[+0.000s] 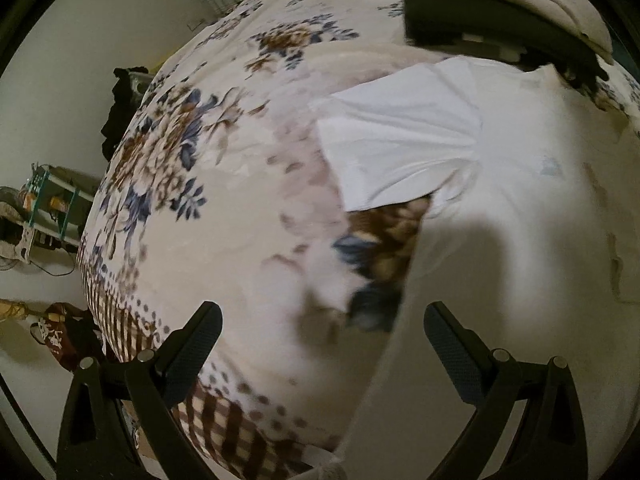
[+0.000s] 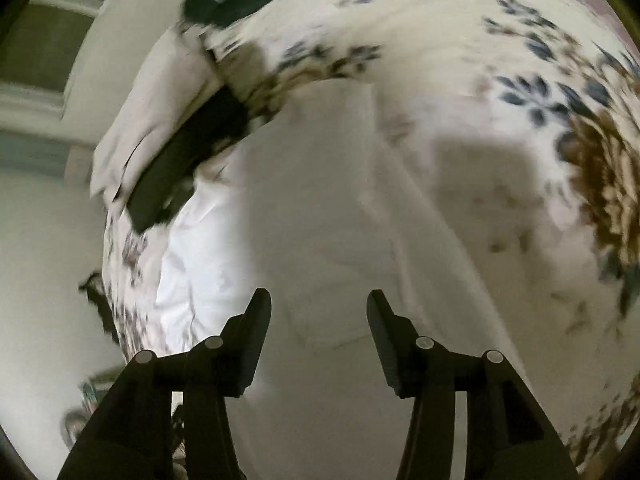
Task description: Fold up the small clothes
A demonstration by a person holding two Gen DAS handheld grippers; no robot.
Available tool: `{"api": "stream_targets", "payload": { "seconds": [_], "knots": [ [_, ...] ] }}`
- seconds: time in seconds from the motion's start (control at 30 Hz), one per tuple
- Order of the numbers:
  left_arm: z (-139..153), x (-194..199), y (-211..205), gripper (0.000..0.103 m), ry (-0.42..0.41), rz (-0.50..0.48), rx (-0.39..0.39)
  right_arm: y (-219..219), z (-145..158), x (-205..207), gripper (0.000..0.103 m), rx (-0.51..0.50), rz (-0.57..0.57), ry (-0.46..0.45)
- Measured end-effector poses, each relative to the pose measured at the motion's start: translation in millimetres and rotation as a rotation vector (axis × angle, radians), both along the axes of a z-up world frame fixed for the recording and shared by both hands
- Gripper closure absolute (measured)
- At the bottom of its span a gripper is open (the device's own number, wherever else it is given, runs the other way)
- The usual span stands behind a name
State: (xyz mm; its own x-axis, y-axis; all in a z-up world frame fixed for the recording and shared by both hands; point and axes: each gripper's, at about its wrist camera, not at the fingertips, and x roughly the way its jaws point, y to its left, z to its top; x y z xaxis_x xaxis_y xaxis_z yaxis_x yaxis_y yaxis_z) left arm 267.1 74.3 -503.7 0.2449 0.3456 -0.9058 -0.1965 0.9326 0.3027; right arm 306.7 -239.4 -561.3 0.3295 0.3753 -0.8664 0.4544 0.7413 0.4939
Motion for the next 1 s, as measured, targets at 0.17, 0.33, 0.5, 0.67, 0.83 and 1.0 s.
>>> {"api": "stream_targets", "payload": {
  "seconds": [0.17,0.33,0.5,0.67,0.83,1.0],
  "knots": [
    [-13,-2,20,0.000,0.020,0.043,0.003,4,-38,13,0.051,-0.089,0.074,0.050],
    [-18,6,43,0.000,0.030,0.098,-0.049,58,-98,4,0.051,-0.124,0.275,0.231],
    [-43,29,97,0.002,0.039,0.328,-0.596,35,-93,-34,0.051,0.075,0.080,0.190],
    [-88,57,119,0.020,-0.045,0.505,-0.945,2,-94,-58,0.051,0.060,-0.060,0.198],
    [-88,82,113,0.083,-0.091,0.522,-0.805,-10,-94,-68,0.051,0.042,-0.083,0.210],
    [-52,92,99,0.099,-0.180,0.420,-0.706,-3,-92,-67,0.051,0.045,-0.099,0.203]
  ]
}}
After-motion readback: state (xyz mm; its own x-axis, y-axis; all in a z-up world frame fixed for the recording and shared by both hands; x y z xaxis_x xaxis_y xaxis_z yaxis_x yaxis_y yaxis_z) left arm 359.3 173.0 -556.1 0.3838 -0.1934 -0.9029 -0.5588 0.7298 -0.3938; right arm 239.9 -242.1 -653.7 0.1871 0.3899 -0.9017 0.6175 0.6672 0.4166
